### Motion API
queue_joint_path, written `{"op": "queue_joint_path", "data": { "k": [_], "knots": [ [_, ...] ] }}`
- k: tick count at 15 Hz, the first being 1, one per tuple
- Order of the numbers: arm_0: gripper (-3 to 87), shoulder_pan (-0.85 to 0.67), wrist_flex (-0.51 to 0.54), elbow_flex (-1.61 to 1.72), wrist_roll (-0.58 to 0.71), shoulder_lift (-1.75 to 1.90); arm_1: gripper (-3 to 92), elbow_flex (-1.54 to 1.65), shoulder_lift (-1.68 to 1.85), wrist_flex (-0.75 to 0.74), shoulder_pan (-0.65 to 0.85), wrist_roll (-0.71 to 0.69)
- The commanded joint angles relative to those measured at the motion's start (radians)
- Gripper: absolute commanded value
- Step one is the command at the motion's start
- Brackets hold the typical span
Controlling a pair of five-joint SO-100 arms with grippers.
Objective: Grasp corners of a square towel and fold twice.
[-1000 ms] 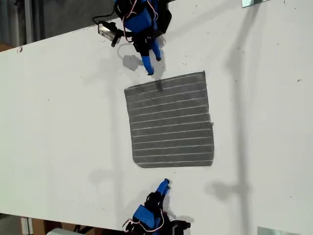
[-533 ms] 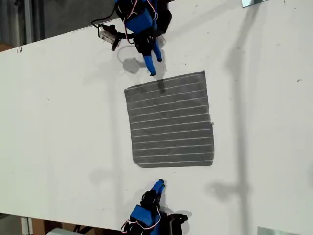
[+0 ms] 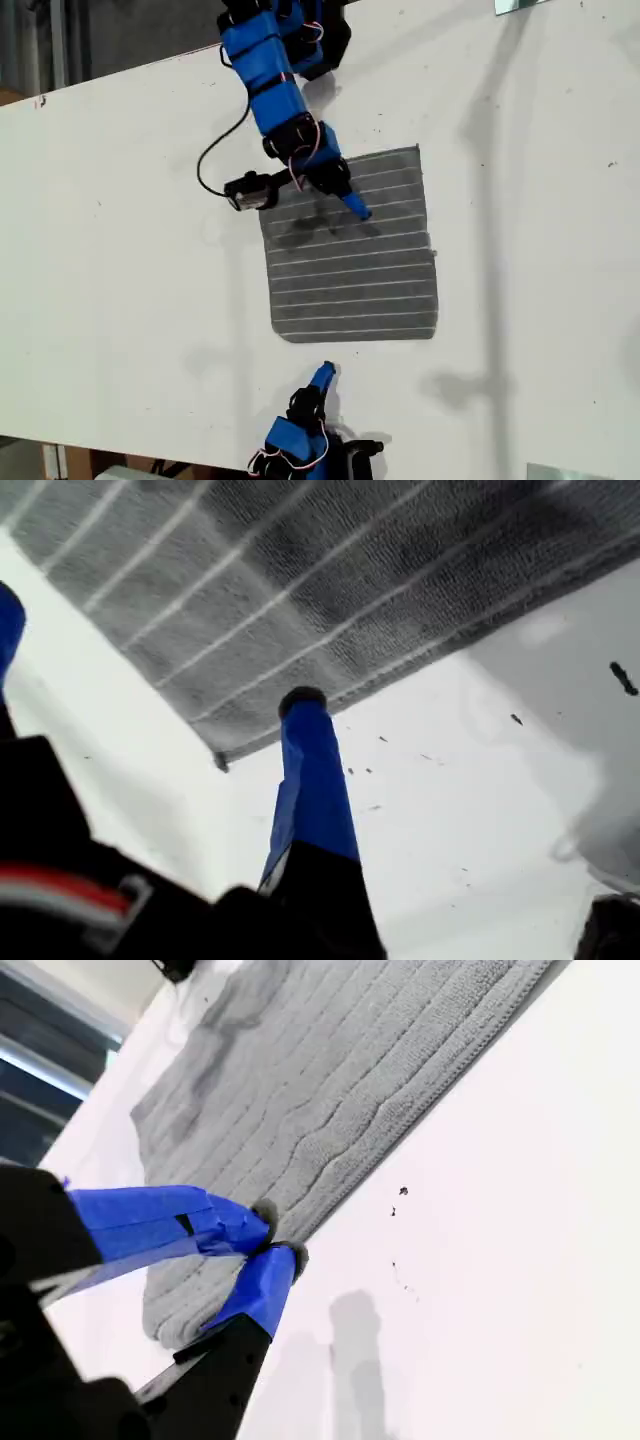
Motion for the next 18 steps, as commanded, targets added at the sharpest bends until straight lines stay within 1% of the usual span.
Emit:
{"op": "queue_joint_path", "data": {
  "k": [1, 2, 3, 4, 6, 7, 8, 10, 11, 14, 15, 16, 18],
  "knots": [
    [4.9, 0.002, 0.038, 0.003, -0.081, 0.008, 46.4, 0.114, 0.078, -0.049, -0.153, 0.167],
    [4.7, 0.008, 0.031, 0.003, -0.091, 0.008, 44.8, 0.184, 0.189, -0.012, -0.229, 0.275],
    [5.3, 0.003, 0.0, 0.003, -0.057, 0.008, 44.5, 0.241, 0.278, -0.011, -0.285, 0.353],
    [5.5, -0.02, -0.006, 0.003, -0.057, 0.008, 44.1, 0.27, 0.296, -0.028, -0.322, 0.39],
    [6.9, -0.023, -0.015, 0.003, -0.072, 0.008, 42.8, 0.337, 0.276, -0.198, -0.41, 0.445],
    [6.9, -0.011, -0.021, 0.003, -0.078, 0.008, 42.3, 0.337, 0.204, -0.311, -0.434, 0.443],
    [6.8, -0.009, -0.021, 0.003, -0.084, 0.008, 42.2, 0.321, 0.115, -0.391, -0.44, 0.43],
    [6.9, -0.009, -0.025, 0.003, -0.087, 0.008, 43.2, 0.282, 0.038, -0.434, -0.405, 0.373],
    [5.4, -0.006, -0.032, 0.003, -0.084, 0.008, 43.4, 0.281, 0.009, -0.456, -0.38, 0.347],
    [4.8, 0.009, -0.034, 0.003, -0.095, 0.008, 43.1, 0.293, -0.061, -0.485, -0.339, 0.302],
    [4.8, 0.009, -0.032, 0.003, -0.097, 0.008, 38.3, 0.291, -0.086, -0.517, -0.313, 0.276],
    [4.8, 0.009, -0.034, 0.003, -0.095, 0.008, 29.9, 0.291, -0.11, -0.543, -0.291, 0.265],
    [4.8, 0.017, -0.021, 0.003, -0.11, 0.008, 29.2, 0.275, -0.123, -0.541, -0.25, 0.225]
  ]
}}
